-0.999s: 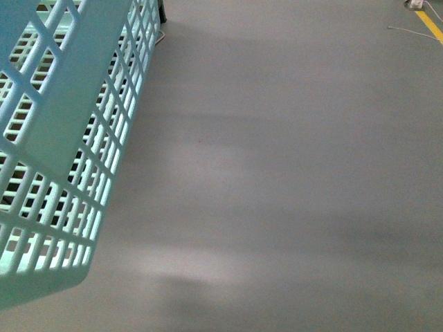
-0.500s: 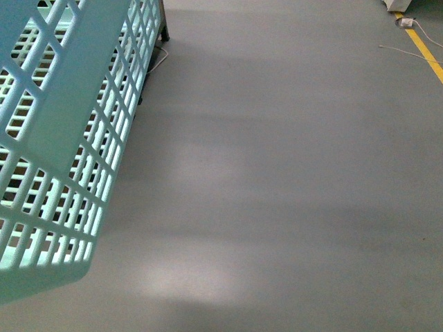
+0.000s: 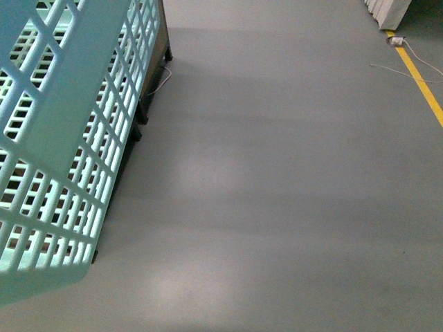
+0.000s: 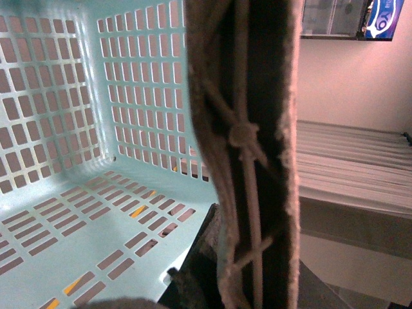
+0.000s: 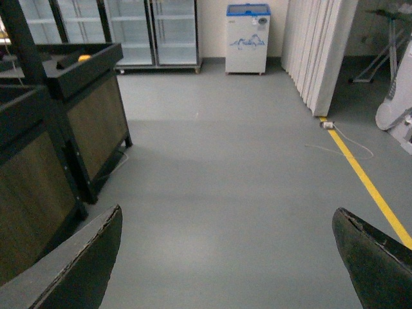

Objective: Pick lemon and mango into basket

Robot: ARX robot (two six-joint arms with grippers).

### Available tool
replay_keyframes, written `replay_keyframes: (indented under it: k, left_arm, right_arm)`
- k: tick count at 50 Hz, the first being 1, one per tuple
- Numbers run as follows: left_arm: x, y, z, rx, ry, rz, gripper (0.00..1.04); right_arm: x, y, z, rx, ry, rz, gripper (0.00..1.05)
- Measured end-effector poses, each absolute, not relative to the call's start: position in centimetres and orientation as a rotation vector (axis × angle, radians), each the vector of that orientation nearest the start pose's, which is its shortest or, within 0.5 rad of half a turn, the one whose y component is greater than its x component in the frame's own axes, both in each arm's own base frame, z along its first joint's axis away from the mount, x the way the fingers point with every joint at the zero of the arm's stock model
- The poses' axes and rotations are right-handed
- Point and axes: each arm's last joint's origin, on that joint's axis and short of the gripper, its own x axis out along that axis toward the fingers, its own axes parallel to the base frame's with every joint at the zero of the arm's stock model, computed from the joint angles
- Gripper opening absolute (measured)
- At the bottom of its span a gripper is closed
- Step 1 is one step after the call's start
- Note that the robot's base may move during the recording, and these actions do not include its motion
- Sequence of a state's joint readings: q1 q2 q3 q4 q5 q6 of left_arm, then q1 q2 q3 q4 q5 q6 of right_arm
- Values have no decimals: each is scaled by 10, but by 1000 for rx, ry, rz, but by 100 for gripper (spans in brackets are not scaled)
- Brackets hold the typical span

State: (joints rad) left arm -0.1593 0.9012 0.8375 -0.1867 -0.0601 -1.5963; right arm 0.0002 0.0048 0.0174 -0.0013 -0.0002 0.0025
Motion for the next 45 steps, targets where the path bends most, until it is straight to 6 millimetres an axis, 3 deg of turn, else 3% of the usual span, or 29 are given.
replay_keyframes:
  k: [45]
  left_arm:
    - [195, -31, 332, -1575, 286, 100, 6]
  right_arm:
    - [97, 0, 169, 3, -12, -3, 96]
